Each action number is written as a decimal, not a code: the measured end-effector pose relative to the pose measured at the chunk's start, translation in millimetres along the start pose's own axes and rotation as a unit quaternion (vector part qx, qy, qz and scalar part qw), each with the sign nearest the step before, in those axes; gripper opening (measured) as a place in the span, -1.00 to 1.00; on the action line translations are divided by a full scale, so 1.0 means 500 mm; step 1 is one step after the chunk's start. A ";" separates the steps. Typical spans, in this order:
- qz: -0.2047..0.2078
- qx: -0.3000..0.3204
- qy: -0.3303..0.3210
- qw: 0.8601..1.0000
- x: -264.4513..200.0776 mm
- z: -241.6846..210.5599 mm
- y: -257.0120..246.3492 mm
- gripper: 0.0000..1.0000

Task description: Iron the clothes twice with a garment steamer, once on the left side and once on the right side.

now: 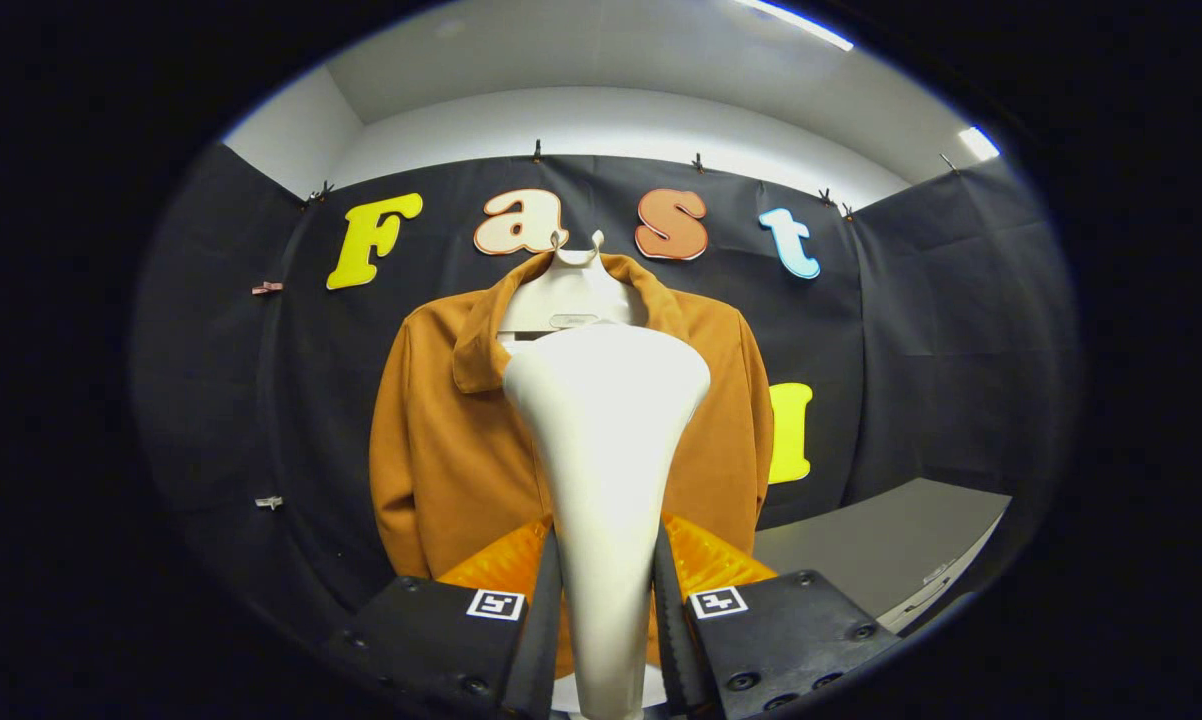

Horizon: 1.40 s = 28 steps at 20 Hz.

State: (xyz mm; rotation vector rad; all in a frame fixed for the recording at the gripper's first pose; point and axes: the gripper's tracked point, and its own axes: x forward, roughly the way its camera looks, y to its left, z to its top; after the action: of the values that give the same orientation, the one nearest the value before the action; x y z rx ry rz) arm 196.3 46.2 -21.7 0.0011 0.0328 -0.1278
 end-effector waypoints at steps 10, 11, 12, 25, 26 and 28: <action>-0.011 -0.005 -0.002 1.000 -0.010 0.005 -0.014 -0.10; -0.011 -0.005 -0.003 1.000 -0.012 0.006 -0.014 -0.09; -0.010 -0.005 -0.003 1.000 -0.014 0.005 -0.013 -0.10; -0.013 -0.006 0.002 1.000 -0.023 0.006 -0.016 -0.10; -0.014 -0.005 0.002 1.000 -0.023 0.006 -0.016 -0.10; -0.014 -0.005 0.004 1.000 -0.024 0.005 -0.016 -0.10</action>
State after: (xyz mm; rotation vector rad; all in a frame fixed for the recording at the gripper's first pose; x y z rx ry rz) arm 183.2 39.8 -18.9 -0.0098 0.0408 -0.1556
